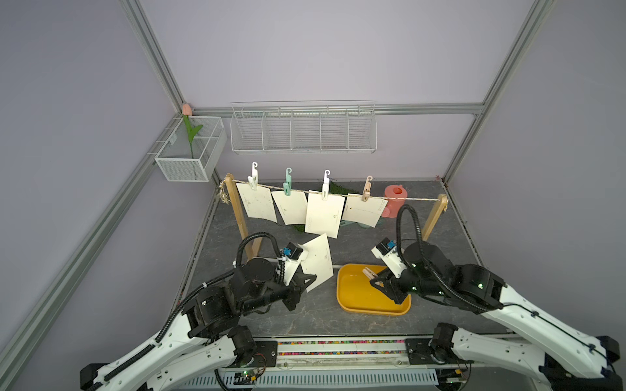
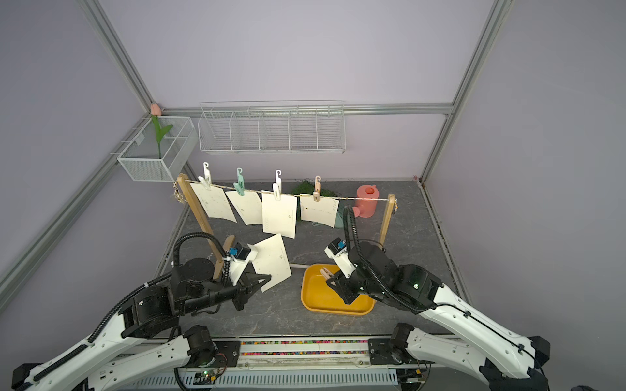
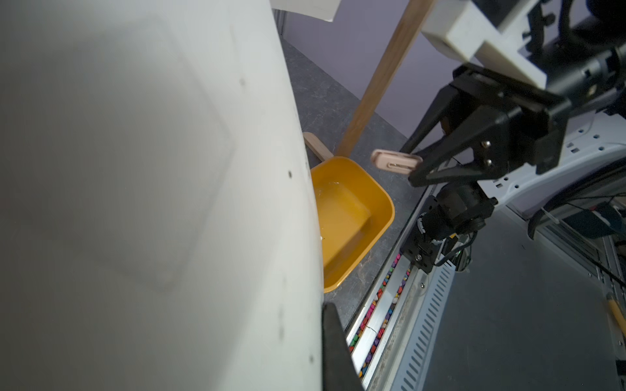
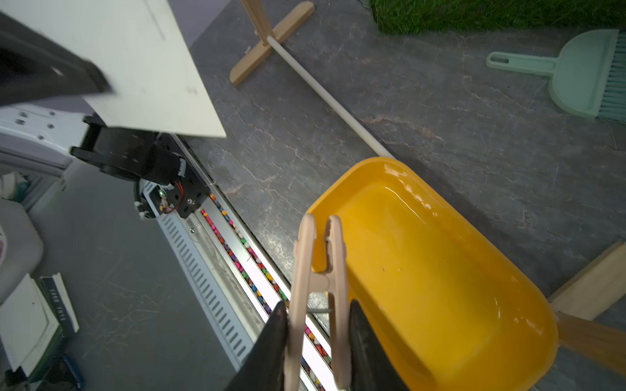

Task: Remove the postcards from the strings
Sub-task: Place the clamp in the storage box.

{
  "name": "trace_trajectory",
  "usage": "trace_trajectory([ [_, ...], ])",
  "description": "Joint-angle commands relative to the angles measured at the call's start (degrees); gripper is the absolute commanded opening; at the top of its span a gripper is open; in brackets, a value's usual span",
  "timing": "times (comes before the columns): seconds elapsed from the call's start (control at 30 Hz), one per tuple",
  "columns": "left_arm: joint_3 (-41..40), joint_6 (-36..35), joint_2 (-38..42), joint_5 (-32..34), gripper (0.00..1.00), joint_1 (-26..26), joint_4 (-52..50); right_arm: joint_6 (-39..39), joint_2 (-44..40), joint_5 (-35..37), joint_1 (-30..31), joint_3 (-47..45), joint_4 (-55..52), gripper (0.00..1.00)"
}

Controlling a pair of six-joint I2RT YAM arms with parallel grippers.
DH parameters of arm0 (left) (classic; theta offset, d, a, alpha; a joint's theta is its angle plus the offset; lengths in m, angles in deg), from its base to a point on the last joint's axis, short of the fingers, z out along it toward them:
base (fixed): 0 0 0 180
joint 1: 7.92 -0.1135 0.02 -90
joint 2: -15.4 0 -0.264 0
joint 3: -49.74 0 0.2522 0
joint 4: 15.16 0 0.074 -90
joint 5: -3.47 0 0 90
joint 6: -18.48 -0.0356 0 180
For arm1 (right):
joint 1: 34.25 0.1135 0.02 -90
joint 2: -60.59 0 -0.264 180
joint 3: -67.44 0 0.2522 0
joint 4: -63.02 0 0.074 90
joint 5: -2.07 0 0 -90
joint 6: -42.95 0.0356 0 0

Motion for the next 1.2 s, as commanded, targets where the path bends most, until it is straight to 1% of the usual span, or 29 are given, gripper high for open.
trace_trajectory([
  [0.0, -1.70, 7.17, 2.26, 1.98, 0.00, -1.00, -1.32, 1.66, -0.07, 10.10, 3.86, -3.24, 1.81, 0.29],
  [0.23, -5.17, 12.89, 5.88, 5.97, 0.00, -1.00, -0.62, 4.54, 1.49, 17.82, 7.04, -11.45, 7.95, 0.31],
  [0.43, -8.16, 19.97, 9.53, 8.44, 0.00, -1.00, -3.04, 4.94, 5.59, 19.87, 8.04, -15.65, 12.81, 0.32],
  [0.53, -9.16, 22.65, 10.68, 10.74, 0.00, -1.00, -4.52, 4.94, 7.44, 20.61, 8.12, -16.58, 14.64, 0.33],
  [0.6, -9.79, 23.60, 11.00, 11.58, 0.00, -1.00, -4.71, 5.12, 8.41, 21.33, 8.08, -17.01, 15.28, 0.36],
  [0.83, -9.16, 22.82, 7.98, 13.76, 0.00, -1.00, -5.69, 5.13, 11.39, 24.05, 7.80, -17.67, 16.53, 0.41],
  [0.93, -9.07, 22.57, 6.34, 13.94, 0.00, -1.00, -5.34, 5.47, 11.79, 23.95, 7.39, -18.50, 17.62, 0.47],
  [1.1, -9.46, 24.26, 4.89, 14.68, 0.00, -0.99, -5.26, 5.73, 9.81, 24.38, 6.96, -18.79, 17.59, 0.52],
  [1.17, -9.33, 26.37, 4.52, 16.26, 0.00, -1.00, -6.55, 5.86, 8.13, 24.64, 6.76, -19.10, 17.56, 0.54],
])
